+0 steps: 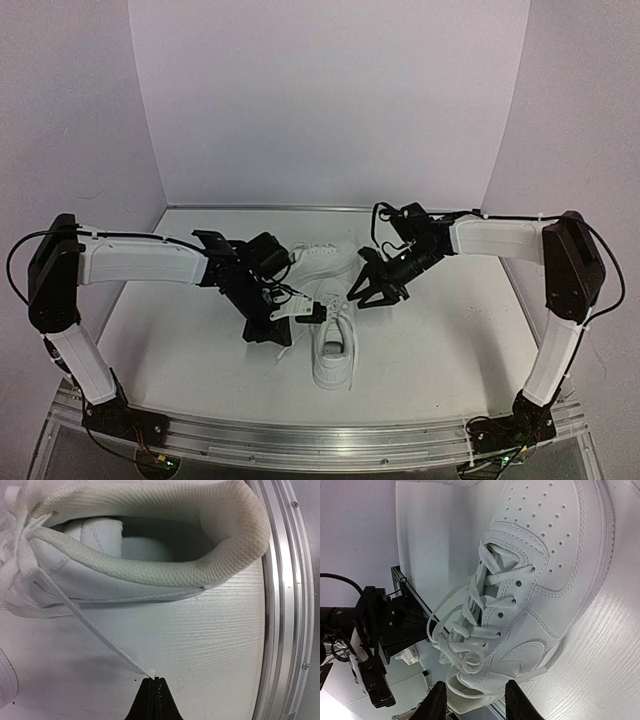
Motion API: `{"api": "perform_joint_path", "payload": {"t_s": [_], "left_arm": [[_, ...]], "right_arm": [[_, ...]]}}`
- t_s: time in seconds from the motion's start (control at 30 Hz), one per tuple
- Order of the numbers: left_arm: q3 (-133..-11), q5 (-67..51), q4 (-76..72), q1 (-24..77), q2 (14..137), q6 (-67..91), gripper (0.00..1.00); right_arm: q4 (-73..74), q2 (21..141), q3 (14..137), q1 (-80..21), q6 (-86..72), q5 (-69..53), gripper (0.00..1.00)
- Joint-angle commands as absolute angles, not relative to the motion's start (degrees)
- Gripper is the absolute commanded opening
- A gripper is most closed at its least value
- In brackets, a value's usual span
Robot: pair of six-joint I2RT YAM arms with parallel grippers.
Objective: Tie the shoes
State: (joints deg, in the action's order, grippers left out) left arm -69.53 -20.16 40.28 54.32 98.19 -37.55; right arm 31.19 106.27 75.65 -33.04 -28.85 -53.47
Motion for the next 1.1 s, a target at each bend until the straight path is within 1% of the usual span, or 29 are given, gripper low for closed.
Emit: {"api": "perform_joint_path", "payload": {"t_s": [0.0,0.27,0.53,0.67,0.73,0.83,0.93,1.07], "left_arm": [[-67.92,-19.9,43.36,55.26,95.22,-36.67,0.0],[-63.89,-18.01,47.56,58.64,93.87,-36.55,0.0],[-61.85,-16.85,45.78,58.89,92.87,-34.65,0.0],[-61.58,-17.22,41.54,57.3,89.63,-30.67,0.15],[-61.77,-20.58,37.66,53.57,86.55,-27.47,0.27],[-61.96,-23.87,32.03,46.13,83.9,-22.59,0.42],[-62.29,-24.57,26.58,42.34,84.23,-20.58,0.48],[-65.39,-29.3,22.01,39.06,89.1,-17.54,0.5]], "right_arm": [[31.5,105.56,78.42,-32.81,-27.83,-54.29,0.37],[31.46,107.36,79.73,-32.78,-27.51,-54.76,0.37],[31.53,109.26,80.89,-32.95,-26.84,-55.84,0.37],[31.63,109.59,80.89,-33.06,-26.56,-56.32,0.36],[31.69,109.7,80.61,-33.11,-26.45,-56.47,0.36],[31.79,109.84,80.25,-33.13,-26.43,-56.49,0.36],[31.82,110.23,80.4,-33.24,-26.56,-56.11,0.36],[31.82,111.0,81.04,-33.41,-26.83,-55.93,0.36]]}}
